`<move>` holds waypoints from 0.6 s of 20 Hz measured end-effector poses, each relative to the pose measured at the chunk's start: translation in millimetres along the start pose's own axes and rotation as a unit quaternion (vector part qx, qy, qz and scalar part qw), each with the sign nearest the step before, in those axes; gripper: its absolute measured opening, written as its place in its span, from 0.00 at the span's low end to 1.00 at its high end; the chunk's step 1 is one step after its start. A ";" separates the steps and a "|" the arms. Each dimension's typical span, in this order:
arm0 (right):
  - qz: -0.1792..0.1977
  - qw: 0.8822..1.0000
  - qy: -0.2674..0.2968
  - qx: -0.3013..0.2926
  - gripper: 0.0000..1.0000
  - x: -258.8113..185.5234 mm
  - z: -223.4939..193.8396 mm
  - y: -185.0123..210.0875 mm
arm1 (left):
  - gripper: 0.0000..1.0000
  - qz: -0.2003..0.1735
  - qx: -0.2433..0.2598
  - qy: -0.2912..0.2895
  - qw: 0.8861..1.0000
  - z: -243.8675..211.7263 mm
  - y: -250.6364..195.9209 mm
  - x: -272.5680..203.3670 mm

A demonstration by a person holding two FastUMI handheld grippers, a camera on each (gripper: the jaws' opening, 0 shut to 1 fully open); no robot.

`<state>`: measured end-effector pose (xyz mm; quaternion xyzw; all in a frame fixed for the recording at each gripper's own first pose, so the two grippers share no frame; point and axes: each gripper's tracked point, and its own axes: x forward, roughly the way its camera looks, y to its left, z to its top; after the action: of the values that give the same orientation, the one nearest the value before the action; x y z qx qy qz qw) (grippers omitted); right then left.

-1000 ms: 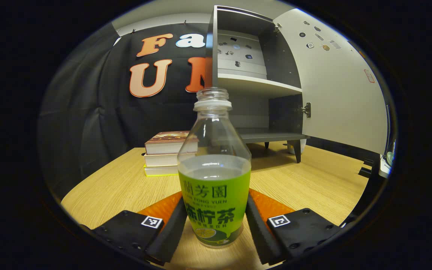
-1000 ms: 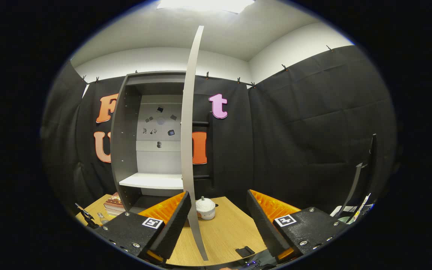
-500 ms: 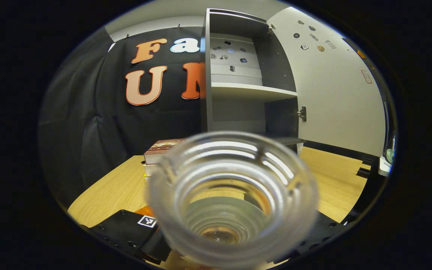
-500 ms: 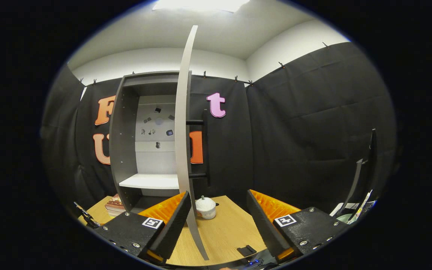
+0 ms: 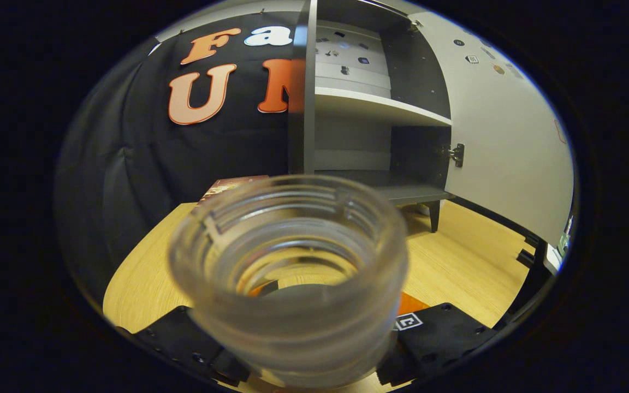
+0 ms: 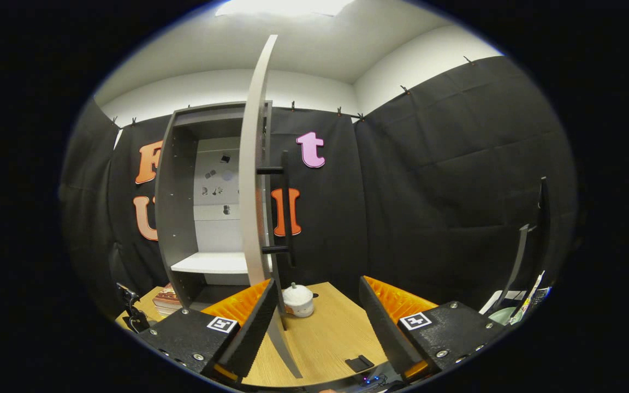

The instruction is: Open the cabinet door with the right hand, grasp the bottle in the cabinet with the left hand and place it on the coaster, then close the cabinet door with the right hand.

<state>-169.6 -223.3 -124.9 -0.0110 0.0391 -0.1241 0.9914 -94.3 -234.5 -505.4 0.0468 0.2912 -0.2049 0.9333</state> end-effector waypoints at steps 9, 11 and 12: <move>-0.005 1.000 0.017 0.022 0.93 11.7 -15.3 -16.8 | 0.87 0.004 0.025 0.016 1.000 -7.5 -13.5 14.7; -0.008 1.000 0.015 0.024 0.93 11.6 -14.0 -20.2 | 0.87 0.008 0.025 0.015 1.000 -6.5 -13.2 14.7; -0.010 1.000 0.014 0.024 0.93 11.3 -13.2 -20.9 | 0.87 0.009 0.027 0.017 0.999 -8.2 -13.1 14.7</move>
<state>-164.8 -246.5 -138.2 0.0139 0.0499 -0.1355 0.9894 -93.0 -249.9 -520.1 0.0779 0.3010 -0.2036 0.9284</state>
